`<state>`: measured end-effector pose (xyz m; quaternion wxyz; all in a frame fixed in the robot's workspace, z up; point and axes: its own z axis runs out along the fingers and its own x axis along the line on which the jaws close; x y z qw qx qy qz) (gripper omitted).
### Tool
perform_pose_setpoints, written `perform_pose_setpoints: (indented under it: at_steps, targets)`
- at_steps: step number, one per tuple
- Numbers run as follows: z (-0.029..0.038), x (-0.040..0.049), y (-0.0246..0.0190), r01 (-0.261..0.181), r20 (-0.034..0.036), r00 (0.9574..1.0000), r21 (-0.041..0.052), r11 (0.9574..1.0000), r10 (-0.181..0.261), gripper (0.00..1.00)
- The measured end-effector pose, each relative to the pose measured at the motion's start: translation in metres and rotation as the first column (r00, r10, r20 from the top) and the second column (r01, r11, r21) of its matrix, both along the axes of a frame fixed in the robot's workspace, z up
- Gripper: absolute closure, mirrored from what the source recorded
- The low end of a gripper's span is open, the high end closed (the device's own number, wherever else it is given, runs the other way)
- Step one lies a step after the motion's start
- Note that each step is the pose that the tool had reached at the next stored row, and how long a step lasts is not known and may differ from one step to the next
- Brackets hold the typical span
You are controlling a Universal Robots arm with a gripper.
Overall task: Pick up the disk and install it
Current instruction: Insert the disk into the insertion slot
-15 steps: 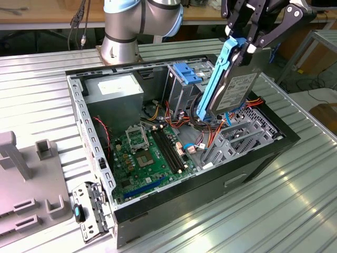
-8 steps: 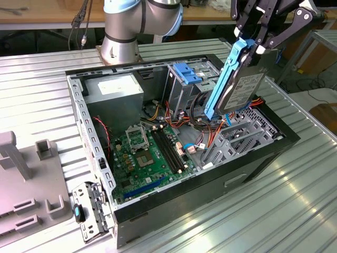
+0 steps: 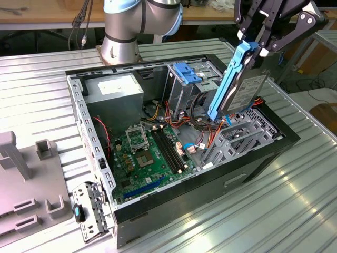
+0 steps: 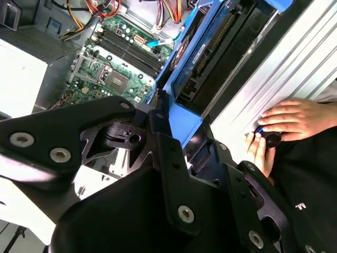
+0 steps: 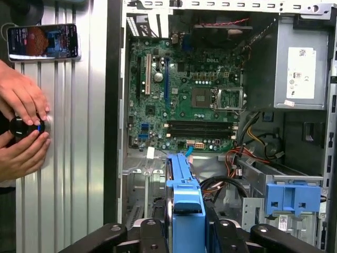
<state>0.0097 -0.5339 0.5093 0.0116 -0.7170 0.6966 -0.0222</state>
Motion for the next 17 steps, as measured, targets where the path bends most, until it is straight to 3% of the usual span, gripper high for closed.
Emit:
perform_pose_setpoints:
  at_steps: [6, 17]
  targets:
    - [-0.0036, 0.0032, -0.0078, 0.000, 0.0000, 1.0000, 0.0001, 1.0000, 0.000, 0.63]
    - [-0.0061, 0.0109, -0.0100, 0.000, 0.0000, 1.0000, 0.0000, 1.0000, 0.000, 0.63]
